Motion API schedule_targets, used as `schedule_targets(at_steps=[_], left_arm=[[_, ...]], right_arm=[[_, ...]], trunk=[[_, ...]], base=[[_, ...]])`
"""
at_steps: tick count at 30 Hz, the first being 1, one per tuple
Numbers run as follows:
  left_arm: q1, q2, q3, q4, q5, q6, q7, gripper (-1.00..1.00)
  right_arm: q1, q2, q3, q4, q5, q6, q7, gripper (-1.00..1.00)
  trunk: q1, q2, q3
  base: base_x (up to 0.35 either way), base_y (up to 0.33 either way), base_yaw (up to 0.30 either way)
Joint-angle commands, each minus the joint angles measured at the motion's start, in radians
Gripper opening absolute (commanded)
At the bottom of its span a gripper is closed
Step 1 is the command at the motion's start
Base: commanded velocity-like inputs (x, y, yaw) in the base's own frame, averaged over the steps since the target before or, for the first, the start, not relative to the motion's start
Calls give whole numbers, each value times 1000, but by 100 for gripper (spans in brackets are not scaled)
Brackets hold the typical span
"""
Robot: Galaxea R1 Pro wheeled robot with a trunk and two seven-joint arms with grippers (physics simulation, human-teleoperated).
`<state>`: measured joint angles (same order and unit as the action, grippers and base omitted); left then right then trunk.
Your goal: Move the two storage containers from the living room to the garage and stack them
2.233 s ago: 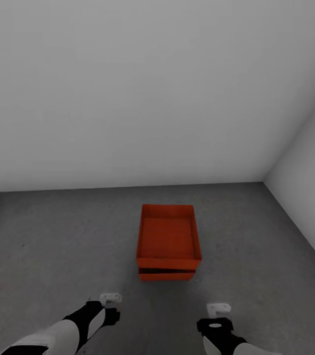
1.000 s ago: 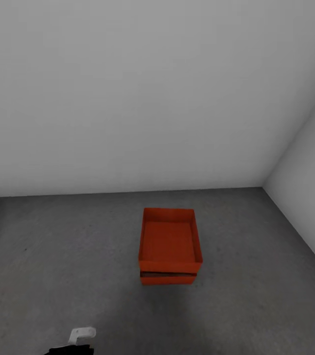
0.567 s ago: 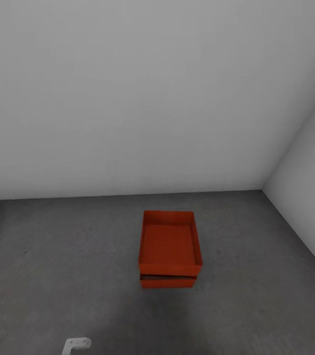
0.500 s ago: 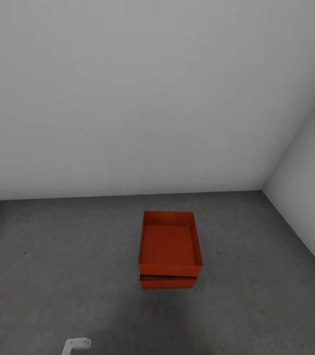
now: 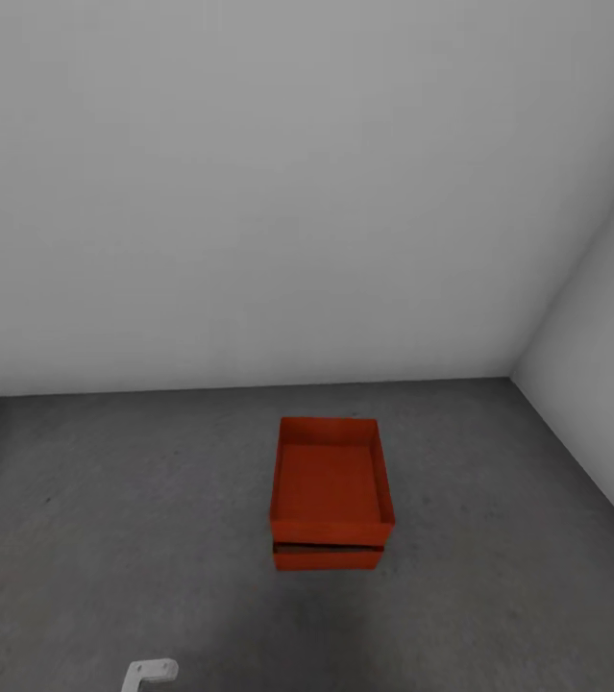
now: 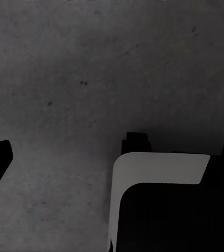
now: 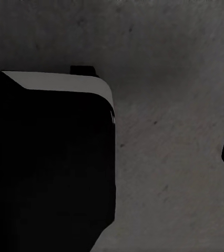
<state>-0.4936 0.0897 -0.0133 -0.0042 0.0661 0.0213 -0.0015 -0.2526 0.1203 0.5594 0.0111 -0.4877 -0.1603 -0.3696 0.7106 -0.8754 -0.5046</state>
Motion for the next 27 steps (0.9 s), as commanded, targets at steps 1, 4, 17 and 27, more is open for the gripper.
schedule_targets(at_steps=[1,4,17,27], left_arm=[[0,1,-1,0,7,2,0,100],[0,0,-2,0,8,3,-1,100],[0,-2,-2,1,7,4,-7,100],[43,-1,-1,1,4,2,-12,100]], right_arm=[[-1,1,8,1,-11,-4,0,100],[-1,-1,8,1,-10,-4,33,100],[-1,-5,8,1,-9,-3,103,100],[11,-5,8,20,-9,-6,128,100]], trunk=[[0,-1,0],[0,-1,1],[0,-1,17],[0,-1,33]], base=[[0,0,-16],[0,0,-8],[0,0,0],[0,0,0]])
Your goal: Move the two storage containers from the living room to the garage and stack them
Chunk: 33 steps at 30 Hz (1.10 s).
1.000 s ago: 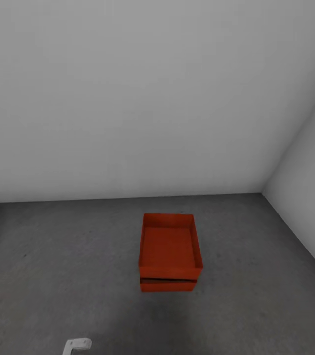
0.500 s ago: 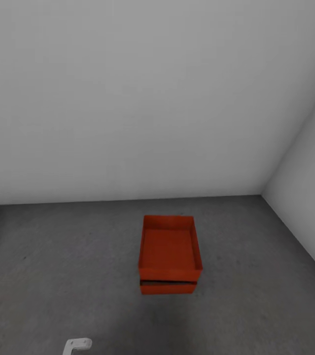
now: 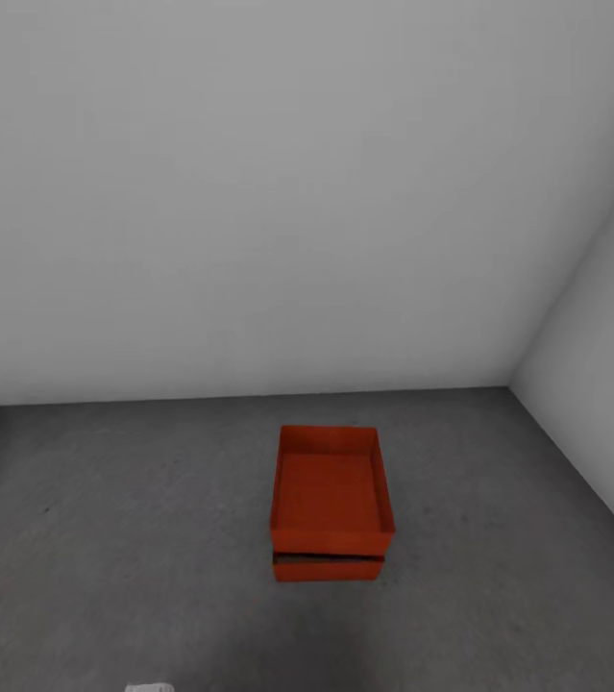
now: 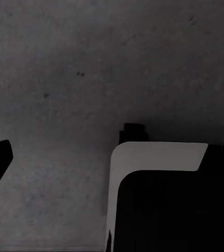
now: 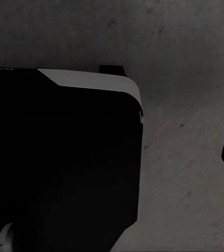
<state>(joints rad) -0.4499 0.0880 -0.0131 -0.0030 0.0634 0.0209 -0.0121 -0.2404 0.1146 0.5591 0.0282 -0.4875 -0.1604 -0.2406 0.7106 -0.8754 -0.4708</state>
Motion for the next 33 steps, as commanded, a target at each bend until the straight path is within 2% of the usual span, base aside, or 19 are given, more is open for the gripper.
schedule_targets(at_steps=[1,8,13,15,17,21,33], left_arm=[[3,0,-2,-1,6,2,-1,100],[34,7,-1,-1,7,2,-54,100],[38,21,-1,-2,7,1,-63,100],[39,24,-2,-2,7,0,-64,100],[39,25,-2,-2,7,-3,-64,100],[40,25,-2,-1,7,-5,-68,100],[60,38,-2,-2,7,-8,-104,100]], right_arm=[[0,1,8,3,-9,-6,0,100],[3,3,8,4,-11,-9,2,100],[17,-1,8,4,-10,-11,23,100],[37,-6,7,4,-10,-11,72,100],[43,-28,7,4,-11,-11,124,100],[45,-45,8,4,-11,-10,172,100],[46,-41,7,4,-11,-9,182,100]], trunk=[[0,-1,1],[0,-1,12],[0,-1,19],[0,-1,23],[0,-1,26],[0,-1,32],[0,-1,51]], base=[[0,0,0],[0,0,0],[0,0,0],[0,0,0],[0,0,0],[0,0,0],[0,0,0]])
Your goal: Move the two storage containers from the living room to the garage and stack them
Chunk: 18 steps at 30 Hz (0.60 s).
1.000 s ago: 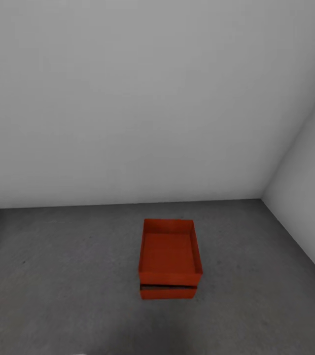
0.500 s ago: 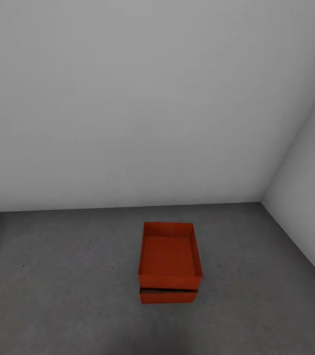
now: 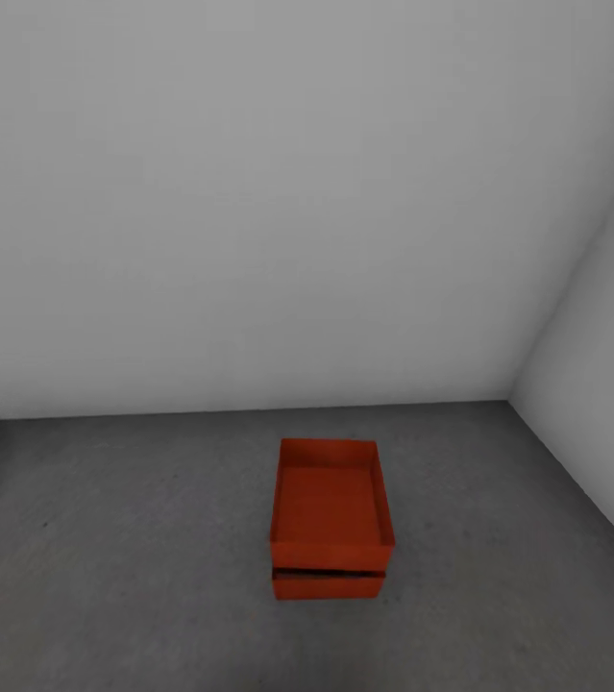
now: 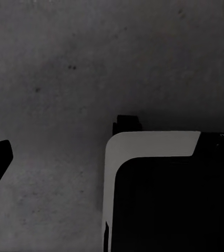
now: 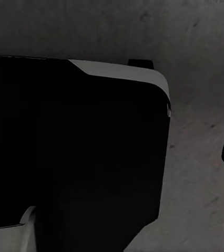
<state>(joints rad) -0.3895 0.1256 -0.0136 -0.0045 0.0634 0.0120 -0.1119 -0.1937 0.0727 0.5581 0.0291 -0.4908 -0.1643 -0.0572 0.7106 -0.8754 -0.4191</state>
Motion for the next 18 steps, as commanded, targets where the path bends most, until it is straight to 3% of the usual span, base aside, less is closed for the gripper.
schedule_targets(at_steps=[1,18], left_arm=[[0,0,-2,0,7,-4,-4,100],[0,-8,-2,0,-2,-24,-5,100]], right_arm=[[-1,1,8,3,-8,-5,-1,100],[-1,-5,8,3,-8,-4,-1,100]], trunk=[[0,-1,1],[0,-1,27]], base=[[0,0,0],[0,0,0]])
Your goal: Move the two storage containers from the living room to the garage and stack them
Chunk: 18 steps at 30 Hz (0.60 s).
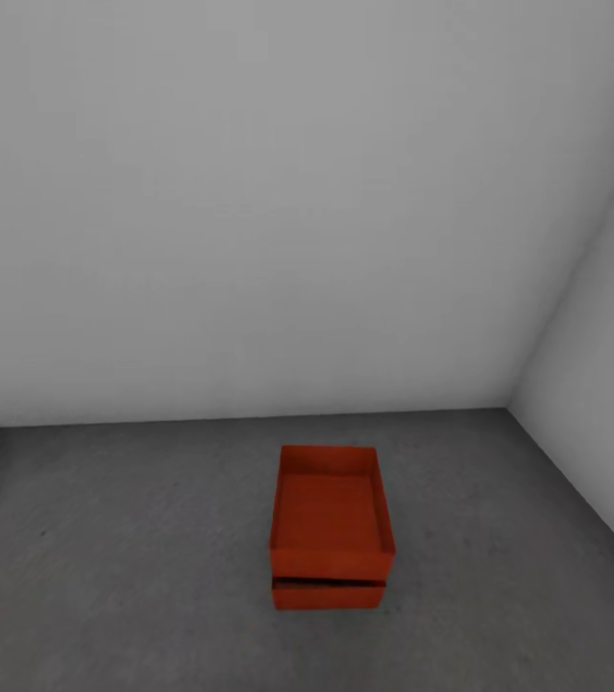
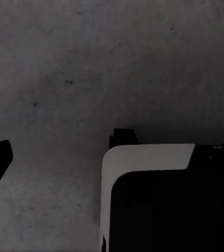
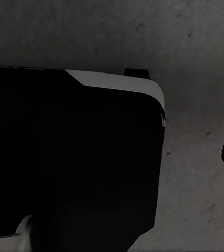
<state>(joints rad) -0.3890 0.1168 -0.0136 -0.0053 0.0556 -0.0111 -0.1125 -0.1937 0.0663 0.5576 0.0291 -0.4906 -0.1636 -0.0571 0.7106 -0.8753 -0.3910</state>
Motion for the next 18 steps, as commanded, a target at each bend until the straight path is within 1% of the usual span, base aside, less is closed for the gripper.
schedule_targets(at_steps=[1,18], left_arm=[[-1,0,-2,1,6,-1,-4,100],[-1,1,-2,1,7,-1,-4,100]], right_arm=[[-1,1,8,3,-8,-5,-1,100],[-1,1,8,3,-8,-4,-1,100]], trunk=[[0,-1,1],[0,-1,27]], base=[[0,0,0],[0,0,0]])
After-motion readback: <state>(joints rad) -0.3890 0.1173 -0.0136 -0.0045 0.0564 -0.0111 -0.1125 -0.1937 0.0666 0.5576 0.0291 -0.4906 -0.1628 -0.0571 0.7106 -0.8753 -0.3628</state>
